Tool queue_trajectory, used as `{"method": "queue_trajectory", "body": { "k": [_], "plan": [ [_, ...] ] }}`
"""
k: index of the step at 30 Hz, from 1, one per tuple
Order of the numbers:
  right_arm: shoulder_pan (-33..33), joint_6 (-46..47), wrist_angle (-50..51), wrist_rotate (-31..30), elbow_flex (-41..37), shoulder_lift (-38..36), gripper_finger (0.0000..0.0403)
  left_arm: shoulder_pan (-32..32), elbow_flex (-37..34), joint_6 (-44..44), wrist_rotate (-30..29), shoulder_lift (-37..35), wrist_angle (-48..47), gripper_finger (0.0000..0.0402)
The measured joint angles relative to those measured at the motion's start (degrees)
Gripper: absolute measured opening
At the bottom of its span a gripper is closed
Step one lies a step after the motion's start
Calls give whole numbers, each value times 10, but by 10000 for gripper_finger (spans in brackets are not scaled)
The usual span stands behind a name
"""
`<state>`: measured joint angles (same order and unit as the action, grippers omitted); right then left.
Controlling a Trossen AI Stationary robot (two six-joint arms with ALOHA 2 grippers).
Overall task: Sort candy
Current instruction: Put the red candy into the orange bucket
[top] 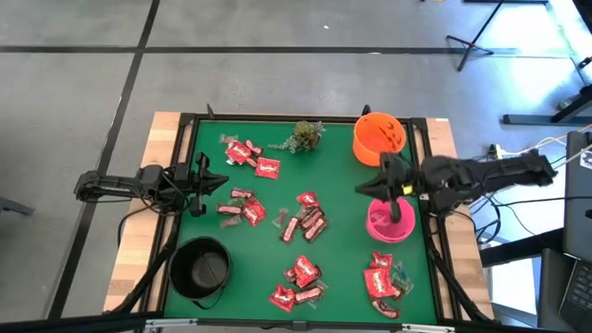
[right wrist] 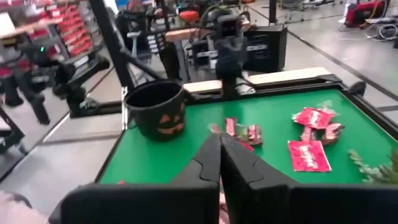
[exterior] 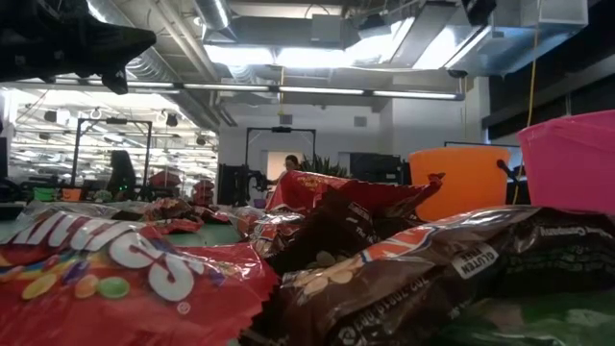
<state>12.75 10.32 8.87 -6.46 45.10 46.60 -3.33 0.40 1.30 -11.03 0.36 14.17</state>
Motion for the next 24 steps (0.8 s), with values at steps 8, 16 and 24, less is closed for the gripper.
{"method": "queue_trajectory", "body": {
  "k": [8, 16, 24],
  "plan": [
    [160, 39, 50, -169, 49, 57, 1, 0, 0, 0, 0, 0, 0, 0],
    [235, 122, 55, -220, 50, 119, 1, 0, 0, 0, 0, 0, 0, 0],
    [236, 195, 55, -192, 50, 176, 1, 0, 0, 0, 0, 0, 0, 0]
  ]
}}
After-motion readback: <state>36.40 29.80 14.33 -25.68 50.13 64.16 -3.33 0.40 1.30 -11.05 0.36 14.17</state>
